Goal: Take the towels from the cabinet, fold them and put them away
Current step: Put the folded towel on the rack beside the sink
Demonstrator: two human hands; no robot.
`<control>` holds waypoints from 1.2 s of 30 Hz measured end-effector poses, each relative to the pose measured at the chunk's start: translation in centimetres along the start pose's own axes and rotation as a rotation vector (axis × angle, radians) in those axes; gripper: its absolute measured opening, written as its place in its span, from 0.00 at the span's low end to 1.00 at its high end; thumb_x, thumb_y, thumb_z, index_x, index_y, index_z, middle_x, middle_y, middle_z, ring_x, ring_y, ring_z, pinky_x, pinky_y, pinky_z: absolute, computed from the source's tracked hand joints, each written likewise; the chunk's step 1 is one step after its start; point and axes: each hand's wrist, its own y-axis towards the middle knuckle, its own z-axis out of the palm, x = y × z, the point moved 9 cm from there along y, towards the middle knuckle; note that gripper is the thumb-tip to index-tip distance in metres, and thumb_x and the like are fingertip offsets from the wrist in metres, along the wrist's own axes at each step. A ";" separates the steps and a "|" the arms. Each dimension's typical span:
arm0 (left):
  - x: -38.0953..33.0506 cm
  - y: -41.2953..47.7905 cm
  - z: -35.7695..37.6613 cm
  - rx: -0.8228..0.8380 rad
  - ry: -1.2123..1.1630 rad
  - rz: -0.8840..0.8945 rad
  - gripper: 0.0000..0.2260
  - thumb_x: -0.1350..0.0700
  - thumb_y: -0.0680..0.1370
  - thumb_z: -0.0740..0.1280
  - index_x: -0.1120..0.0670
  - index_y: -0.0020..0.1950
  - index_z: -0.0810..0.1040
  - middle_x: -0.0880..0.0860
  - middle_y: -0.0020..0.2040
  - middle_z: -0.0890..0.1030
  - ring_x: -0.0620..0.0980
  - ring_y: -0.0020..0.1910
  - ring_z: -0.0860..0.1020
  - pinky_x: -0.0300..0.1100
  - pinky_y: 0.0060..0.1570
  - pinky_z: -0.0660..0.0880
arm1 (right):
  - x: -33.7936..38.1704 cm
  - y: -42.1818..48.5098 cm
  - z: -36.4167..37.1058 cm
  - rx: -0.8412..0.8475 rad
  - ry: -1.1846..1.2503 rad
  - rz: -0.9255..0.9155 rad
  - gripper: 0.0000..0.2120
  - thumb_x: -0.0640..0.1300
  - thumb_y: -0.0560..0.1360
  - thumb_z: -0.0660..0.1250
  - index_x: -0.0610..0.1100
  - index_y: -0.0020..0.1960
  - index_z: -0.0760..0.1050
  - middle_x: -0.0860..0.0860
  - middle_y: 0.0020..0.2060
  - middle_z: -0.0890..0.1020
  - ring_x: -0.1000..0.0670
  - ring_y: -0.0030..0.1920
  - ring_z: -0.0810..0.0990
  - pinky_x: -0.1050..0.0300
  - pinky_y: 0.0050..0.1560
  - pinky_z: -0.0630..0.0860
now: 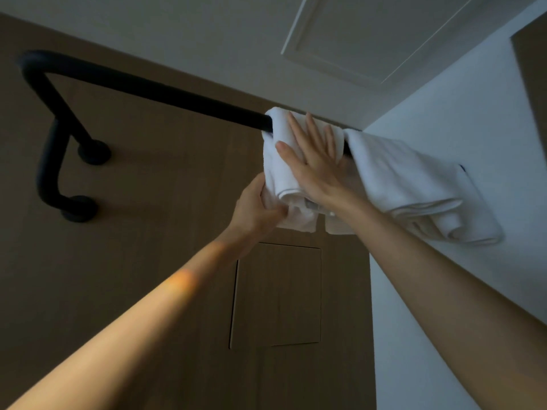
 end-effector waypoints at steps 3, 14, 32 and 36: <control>-0.3 -0.4 0.4 -0.007 -0.020 -0.013 0.21 0.60 0.69 0.73 0.55 0.61 0.74 0.49 0.50 0.80 0.46 0.50 0.80 0.43 0.46 0.80 | 0.2 -0.2 -0.3 0.079 0.026 0.012 0.29 0.69 0.78 0.44 0.67 0.75 0.37 0.59 0.77 0.38 0.49 0.76 0.32 0.32 0.72 0.38; -0.9 0.0 1.8 0.295 -0.545 -0.378 0.27 0.41 0.78 0.58 0.63 0.65 0.74 0.62 0.59 0.80 0.59 0.57 0.79 0.54 0.59 0.75 | -0.2 -3.7 -0.9 0.124 0.124 -0.155 0.21 0.54 0.84 0.43 0.63 0.77 0.49 0.58 0.78 0.47 0.55 0.78 0.41 0.42 0.77 0.44; -5.4 0.3 -0.7 0.037 0.154 -0.026 0.48 0.30 0.60 0.73 0.36 0.73 0.52 0.50 0.74 0.60 0.47 0.70 0.62 0.46 0.63 0.67 | -6.2 -13.9 -2.0 -0.376 0.485 0.333 0.09 0.47 0.73 0.73 0.44 0.45 0.75 0.52 0.41 0.79 0.56 0.41 0.78 0.69 0.42 0.74; -9.1 0.0 -0.2 0.108 0.571 0.322 0.49 0.31 0.55 0.74 0.34 0.72 0.56 0.51 0.75 0.49 0.54 0.74 0.51 0.53 0.66 0.60 | -7.2 -13.2 1.3 -0.277 0.936 0.577 0.16 0.47 0.73 0.73 0.40 0.56 0.76 0.48 0.52 0.81 0.56 0.44 0.82 0.62 0.34 0.80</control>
